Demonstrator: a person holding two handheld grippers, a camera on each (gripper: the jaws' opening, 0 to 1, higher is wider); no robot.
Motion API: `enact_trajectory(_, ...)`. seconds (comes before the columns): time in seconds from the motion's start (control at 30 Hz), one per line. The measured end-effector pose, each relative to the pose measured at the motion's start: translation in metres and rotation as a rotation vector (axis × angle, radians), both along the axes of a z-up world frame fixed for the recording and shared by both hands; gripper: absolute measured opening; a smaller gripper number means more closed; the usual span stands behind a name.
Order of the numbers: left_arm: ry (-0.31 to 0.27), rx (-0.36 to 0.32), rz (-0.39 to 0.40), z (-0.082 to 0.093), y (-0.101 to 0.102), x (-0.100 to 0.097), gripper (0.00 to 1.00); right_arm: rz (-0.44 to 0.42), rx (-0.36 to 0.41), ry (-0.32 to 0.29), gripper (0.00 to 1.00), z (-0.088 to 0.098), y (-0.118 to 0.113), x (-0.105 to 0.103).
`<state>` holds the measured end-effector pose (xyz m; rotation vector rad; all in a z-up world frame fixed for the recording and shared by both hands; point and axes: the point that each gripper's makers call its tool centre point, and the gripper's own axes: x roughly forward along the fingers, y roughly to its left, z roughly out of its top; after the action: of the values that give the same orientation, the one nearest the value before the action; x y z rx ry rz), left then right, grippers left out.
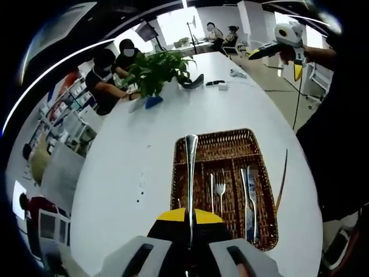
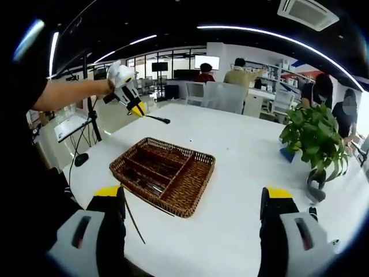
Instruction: Arrange the knives, forks, and spoons in their matching storage slots by inserting each utensil handle-first until every utensil is classified and aligned in the correct compartment
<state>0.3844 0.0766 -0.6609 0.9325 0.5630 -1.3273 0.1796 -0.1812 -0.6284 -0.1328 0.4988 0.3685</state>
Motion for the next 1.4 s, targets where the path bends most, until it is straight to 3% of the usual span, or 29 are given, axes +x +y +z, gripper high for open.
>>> enact_trajectory(0.73,0.016,-0.009,0.002,-0.01,-0.007,0.022,0.0,-0.006,-0.001,0.02,0.99,-0.004,0.0,0.007)
enact_trajectory(1.0,0.038,-0.009,0.007,-0.031,-0.009,0.024,0.0,-0.009,-0.02,0.04,0.99,-0.01,0.0,0.006)
enact_trajectory(1.4,0.091,-0.012,0.036,-0.078,-0.013,0.03,0.0,-0.033,-0.017,0.065,0.99,-0.017,-0.005,0.004)
